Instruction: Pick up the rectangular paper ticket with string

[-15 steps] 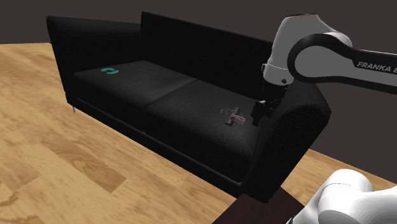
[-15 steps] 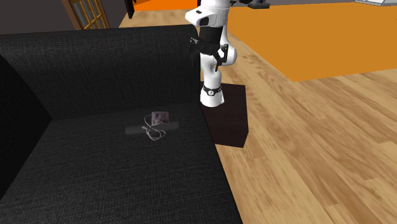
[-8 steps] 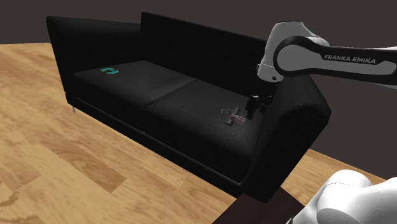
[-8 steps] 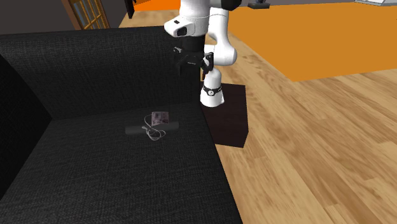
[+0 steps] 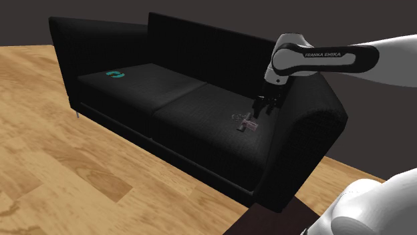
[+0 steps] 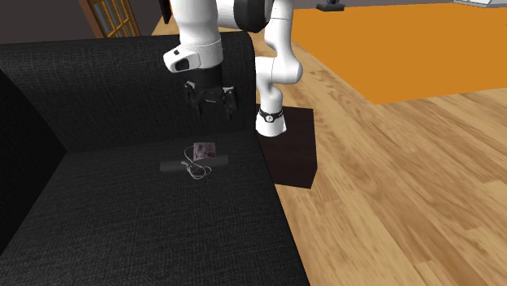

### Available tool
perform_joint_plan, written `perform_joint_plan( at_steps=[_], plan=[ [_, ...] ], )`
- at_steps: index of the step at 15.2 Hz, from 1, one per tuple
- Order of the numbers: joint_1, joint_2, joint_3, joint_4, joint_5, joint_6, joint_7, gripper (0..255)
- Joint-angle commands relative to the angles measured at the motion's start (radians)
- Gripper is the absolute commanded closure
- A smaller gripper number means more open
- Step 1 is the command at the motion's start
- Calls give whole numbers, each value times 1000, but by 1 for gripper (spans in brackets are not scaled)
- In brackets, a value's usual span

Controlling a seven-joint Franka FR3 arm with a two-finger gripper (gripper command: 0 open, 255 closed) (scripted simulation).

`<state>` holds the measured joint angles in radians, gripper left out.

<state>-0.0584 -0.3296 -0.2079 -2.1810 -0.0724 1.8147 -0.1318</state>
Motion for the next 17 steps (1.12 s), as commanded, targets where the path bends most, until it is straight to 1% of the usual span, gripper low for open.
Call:
perform_joint_plan(
  at_steps=[1,6,7,14,16,17],
  plan=[
    [-8,68,-33,46,24,18,-36,0],
    [-35,260,-105,188,114,43,-134,0],
    [-37,266,-106,193,117,43,-137,0],
    [-38,291,-108,117,126,143,-148,0],
    [-38,291,-108,117,126,143,-148,0],
    [-38,292,-108,117,126,143,-148,255]
  ],
)
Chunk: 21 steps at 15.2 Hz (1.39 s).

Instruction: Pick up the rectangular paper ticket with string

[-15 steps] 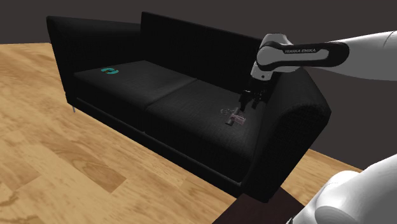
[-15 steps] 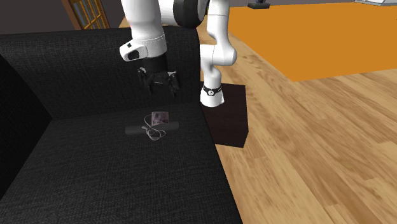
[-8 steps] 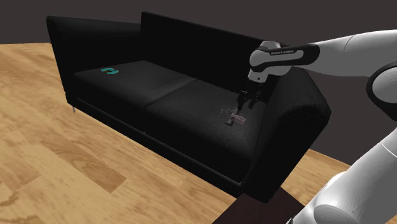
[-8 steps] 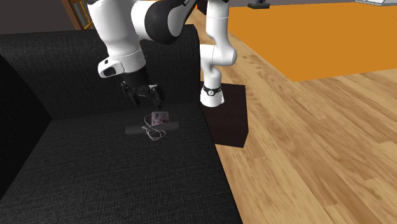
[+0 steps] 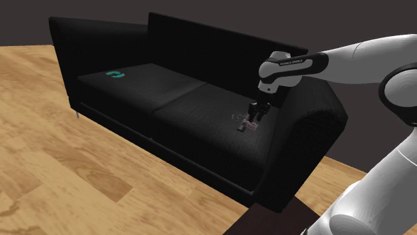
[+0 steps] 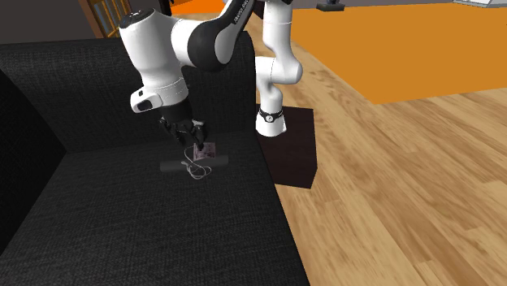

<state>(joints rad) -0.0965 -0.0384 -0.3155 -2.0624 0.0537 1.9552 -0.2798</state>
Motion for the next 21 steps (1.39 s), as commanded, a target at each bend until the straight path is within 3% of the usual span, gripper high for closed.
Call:
perform_joint_plan(
  at_steps=[1,9,21],
  plan=[
    [0,1,0,-1,0,2,-1,255],
    [0,0,0,-2,0,2,0,255],
    [1,-34,3,124,-13,-155,16,255]
  ],
)
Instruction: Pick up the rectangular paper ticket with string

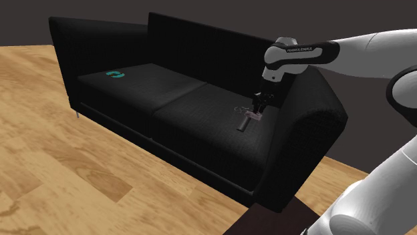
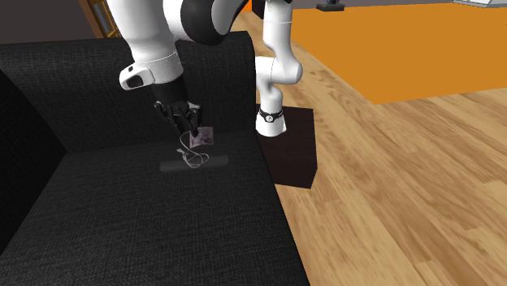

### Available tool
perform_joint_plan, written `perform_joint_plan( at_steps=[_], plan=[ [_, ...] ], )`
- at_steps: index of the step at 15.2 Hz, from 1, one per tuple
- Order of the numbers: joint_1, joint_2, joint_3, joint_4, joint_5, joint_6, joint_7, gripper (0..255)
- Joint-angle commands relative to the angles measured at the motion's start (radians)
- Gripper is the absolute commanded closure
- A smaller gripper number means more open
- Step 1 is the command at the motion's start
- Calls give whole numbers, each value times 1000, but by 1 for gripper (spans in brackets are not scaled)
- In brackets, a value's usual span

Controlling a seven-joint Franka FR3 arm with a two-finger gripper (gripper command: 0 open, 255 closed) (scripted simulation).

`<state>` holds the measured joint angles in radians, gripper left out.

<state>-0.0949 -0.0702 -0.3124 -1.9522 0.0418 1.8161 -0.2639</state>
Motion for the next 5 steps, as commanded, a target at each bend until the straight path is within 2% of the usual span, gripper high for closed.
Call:
perform_joint_plan(
  at_steps=[1,5],
  plan=[
    [0,-4,0,26,-1,-30,1,255],
    [0,-6,0,52,-2,-58,3,255]
  ],
)
